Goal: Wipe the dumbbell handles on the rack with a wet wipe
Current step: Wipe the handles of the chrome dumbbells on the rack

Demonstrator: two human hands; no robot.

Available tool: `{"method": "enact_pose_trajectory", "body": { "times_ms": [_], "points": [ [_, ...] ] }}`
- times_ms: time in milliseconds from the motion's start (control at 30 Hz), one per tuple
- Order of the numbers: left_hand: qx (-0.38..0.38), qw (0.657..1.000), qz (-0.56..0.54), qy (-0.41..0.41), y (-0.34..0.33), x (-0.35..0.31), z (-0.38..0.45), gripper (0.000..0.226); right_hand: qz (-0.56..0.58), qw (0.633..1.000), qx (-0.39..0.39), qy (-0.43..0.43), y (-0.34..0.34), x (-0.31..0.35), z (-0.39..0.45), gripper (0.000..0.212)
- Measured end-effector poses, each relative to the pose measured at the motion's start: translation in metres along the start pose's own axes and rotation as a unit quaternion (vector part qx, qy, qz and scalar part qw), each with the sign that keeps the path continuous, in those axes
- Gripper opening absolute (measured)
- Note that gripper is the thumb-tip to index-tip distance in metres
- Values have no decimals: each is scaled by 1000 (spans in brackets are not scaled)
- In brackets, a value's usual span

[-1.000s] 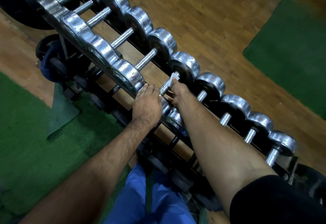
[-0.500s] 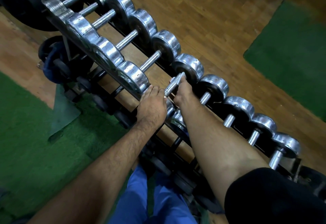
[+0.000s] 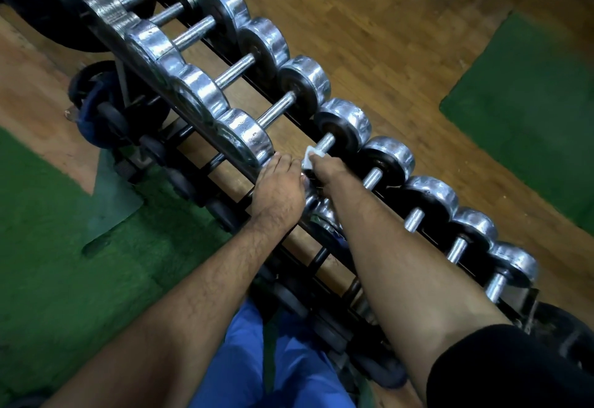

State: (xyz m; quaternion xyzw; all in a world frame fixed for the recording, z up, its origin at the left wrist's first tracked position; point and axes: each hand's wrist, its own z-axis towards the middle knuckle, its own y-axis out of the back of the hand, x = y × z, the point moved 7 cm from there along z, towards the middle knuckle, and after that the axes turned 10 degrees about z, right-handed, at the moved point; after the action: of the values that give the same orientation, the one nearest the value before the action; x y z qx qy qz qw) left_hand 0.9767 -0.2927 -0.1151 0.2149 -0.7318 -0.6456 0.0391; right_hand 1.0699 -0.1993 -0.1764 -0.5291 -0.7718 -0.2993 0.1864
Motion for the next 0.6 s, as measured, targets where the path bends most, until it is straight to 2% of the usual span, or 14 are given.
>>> {"method": "enact_pose_trajectory", "body": {
  "times_ms": [67,100,167,267,300,367,467,600],
  "points": [
    [0,1000,-2,4,1,0,-1,48,-3,999,38,1,-1,-1,-8,24],
    [-3,1000,-2,4,1,0,-1,49,4,999,51,-2,0,-1,-12,23],
    [-4,1000,-4,3,3,0,-1,48,30,999,37,-11,0,2,-11,32],
    [-7,1000,-9,-2,4,0,-1,45,78,996,-32,-12,8,10,-6,43],
    [-7,1000,-10,-3,4,0,-1,45,60,997,-39,7,7,13,-4,45],
    [-13,1000,-13,-4,5,-1,-1,43,-46,994,-70,73,11,17,-4,46],
    [-19,1000,-16,2,5,-1,-2,43,-222,947,-129,193,17,21,-19,36],
    [-20,1000,-13,2,5,-2,-2,43,-382,842,-153,349,18,35,-29,24]
  ]
}}
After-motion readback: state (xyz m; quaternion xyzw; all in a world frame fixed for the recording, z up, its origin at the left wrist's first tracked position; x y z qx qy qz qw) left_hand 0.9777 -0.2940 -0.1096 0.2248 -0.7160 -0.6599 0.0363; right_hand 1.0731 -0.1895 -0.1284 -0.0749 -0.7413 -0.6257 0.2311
